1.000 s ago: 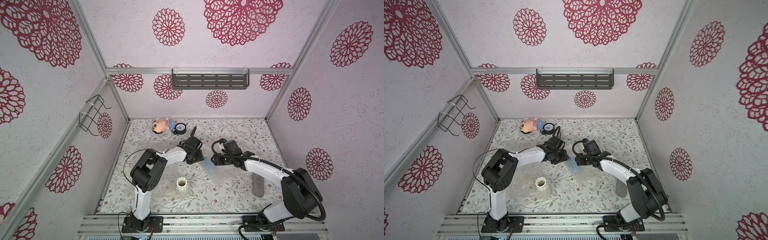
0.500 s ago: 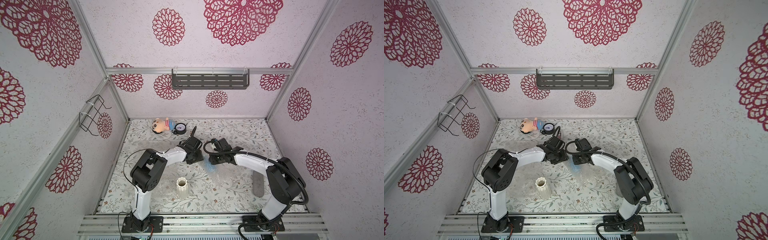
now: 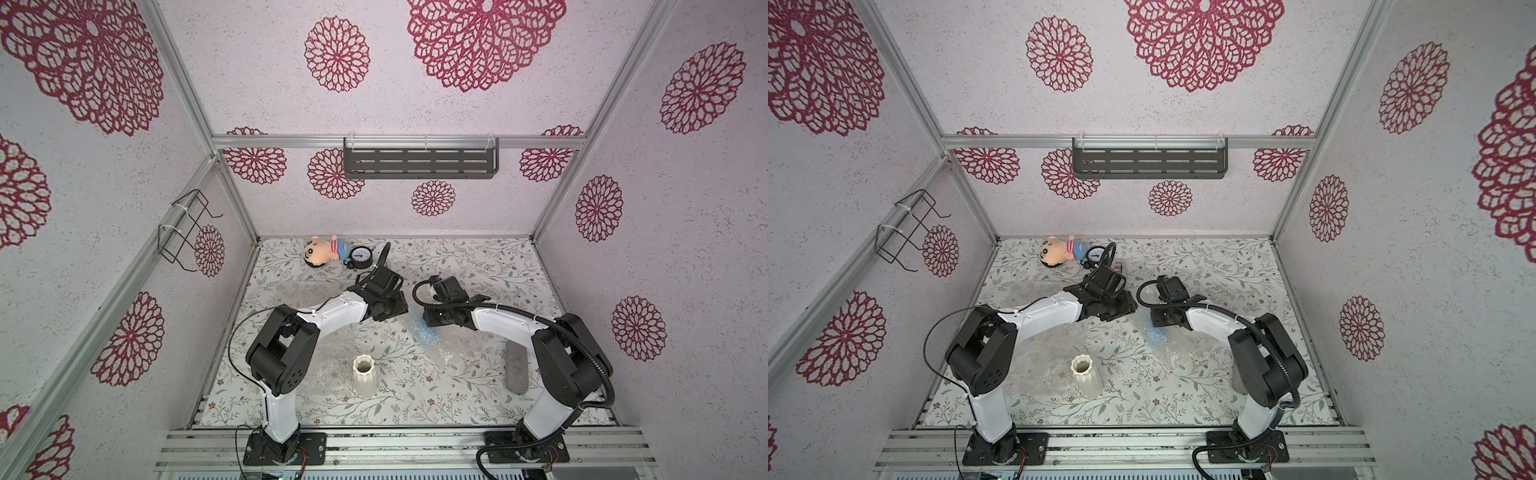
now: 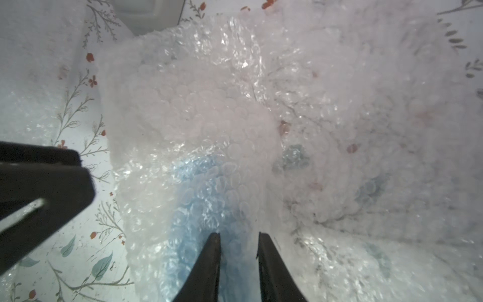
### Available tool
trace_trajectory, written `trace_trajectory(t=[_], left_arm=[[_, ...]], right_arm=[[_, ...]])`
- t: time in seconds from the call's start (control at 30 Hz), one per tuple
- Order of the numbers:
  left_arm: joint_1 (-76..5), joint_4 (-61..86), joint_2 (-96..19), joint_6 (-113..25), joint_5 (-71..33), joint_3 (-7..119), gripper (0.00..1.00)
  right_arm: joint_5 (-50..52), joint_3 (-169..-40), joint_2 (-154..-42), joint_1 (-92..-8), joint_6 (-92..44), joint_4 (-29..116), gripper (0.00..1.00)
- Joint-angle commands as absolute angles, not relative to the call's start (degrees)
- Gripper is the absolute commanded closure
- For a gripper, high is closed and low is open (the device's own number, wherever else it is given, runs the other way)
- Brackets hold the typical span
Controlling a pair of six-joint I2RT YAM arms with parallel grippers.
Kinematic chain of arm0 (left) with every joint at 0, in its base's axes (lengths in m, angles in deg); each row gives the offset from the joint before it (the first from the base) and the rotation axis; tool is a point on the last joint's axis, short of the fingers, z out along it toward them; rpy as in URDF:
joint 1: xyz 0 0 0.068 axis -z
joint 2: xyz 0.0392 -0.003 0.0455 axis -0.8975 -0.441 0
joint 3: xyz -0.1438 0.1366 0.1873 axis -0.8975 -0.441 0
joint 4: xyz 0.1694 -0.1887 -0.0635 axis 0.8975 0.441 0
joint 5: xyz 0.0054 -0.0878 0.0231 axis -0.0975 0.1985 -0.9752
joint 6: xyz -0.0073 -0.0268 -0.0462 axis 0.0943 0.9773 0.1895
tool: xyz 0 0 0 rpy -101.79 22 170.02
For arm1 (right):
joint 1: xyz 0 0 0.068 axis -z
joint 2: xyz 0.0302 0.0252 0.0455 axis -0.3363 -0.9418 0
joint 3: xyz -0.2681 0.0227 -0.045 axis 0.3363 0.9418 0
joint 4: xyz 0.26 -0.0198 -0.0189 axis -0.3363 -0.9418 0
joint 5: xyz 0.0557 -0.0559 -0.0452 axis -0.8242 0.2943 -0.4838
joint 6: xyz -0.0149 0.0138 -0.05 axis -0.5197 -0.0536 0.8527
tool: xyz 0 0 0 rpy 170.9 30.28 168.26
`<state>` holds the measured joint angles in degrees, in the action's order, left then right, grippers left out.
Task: Wrap vases in bubble wrap
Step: Wrap the vase in bubble wrap.
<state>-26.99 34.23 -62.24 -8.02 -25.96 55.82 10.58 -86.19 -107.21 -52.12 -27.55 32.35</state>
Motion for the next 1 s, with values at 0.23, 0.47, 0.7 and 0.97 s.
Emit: trace_trajectory(t=[0.23, 0.47, 0.7, 0.97], left_arm=[[-25.43, 32.52, -61.70, -6.20, -24.89, 54.35, 0.43], [-24.28, 31.13, -63.73, -5.79, -23.95, 55.12, 0.43], [-24.21, 32.54, -65.19, -6.49, -24.13, 54.90, 0.41], [-24.74, 34.71, -69.12, -10.09, -22.06, 56.89, 0.30]], right_arm=[[6.68, -83.53, -109.08, -49.56, -28.98, 33.07, 0.70], [2.01, -82.15, -111.21, -49.45, -29.70, 36.96, 0.70], [-0.99, -78.32, -110.04, -49.59, -34.19, 42.27, 0.70], [-1.21, -76.01, -110.39, -49.88, -35.93, 46.61, 0.66]])
